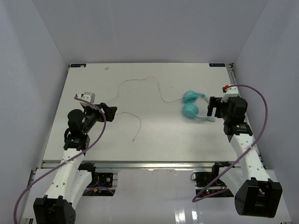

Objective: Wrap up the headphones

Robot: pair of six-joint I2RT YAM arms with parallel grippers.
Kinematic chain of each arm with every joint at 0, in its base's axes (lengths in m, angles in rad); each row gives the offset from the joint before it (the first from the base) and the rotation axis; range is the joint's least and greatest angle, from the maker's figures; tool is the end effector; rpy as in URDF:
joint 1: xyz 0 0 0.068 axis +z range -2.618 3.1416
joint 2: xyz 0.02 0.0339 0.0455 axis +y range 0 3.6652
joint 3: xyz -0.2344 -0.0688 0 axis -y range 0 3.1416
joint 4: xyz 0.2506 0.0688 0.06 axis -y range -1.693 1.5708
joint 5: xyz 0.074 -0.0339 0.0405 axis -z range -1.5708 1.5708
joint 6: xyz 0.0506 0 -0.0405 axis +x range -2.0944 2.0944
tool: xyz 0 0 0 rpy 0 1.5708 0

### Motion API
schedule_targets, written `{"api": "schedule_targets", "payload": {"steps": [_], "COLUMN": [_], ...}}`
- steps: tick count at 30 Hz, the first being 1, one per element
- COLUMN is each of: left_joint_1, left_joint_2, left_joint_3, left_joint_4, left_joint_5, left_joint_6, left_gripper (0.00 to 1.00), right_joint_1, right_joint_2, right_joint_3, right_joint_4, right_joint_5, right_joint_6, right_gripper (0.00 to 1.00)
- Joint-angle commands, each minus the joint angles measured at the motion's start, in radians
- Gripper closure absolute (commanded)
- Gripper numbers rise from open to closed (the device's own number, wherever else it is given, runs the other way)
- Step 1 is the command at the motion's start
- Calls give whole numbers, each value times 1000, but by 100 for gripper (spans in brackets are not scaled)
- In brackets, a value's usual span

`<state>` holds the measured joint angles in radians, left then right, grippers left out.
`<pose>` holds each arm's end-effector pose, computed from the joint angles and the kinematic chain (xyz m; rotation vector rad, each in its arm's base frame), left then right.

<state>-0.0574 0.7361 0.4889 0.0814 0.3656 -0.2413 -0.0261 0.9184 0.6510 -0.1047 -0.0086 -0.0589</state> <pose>0.2221 -0.0309 0.2477 0.1110 1.7520 -0.5355 0.2512 -0.0061 0.2461 -0.0376 1.9428 -0.0481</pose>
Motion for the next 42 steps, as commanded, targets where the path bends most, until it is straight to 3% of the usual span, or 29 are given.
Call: {"api": "schedule_targets", "payload": {"steps": [1,5,7,9,12,17,20,25,33,38,42], "left_joint_1": [-2,-2,-2,-2,-1,-1,-1,-2,-2,-2,-2], "left_joint_2": [26,28,22,20,25,31,27,34,48,43,45], "left_joint_3": [46,48,47,46,46,47,47,53,55,53,53], "left_joint_4": [-20,-23,-22,-22,-23,-26,-29,-30,-26,-26,-25], "left_joint_5": [82,95,96,93,98,105,102,116,137,141,148], "left_joint_6": [-18,-21,-20,-18,-18,-17,-14,-13,-19,-16,-14], "left_gripper": [2,2,2,2,2,2,2,2,2,2,2], "right_joint_1": [-3,-3,-1,5,10,-165,-181,-179,-179,-176,-176], "right_joint_2": [-40,-33,-3,30,105,370,497,585,826,952,1025], "right_joint_3": [32,48,85,135,198,343,442,424,527,616,680], "right_joint_4": [31,-20,-150,-274,-295,-284,-313,-241,-209,-201,-239], "right_joint_5": [-10,-233,-448,-519,-399,-474,-397,-248,-200,-249,-279], "right_joint_6": [-27,-260,-499,-617,-548,-273,-145,40,69,-76,-193], "right_gripper": [10,10,10,10,10,5,32,36,39,53,46]}}
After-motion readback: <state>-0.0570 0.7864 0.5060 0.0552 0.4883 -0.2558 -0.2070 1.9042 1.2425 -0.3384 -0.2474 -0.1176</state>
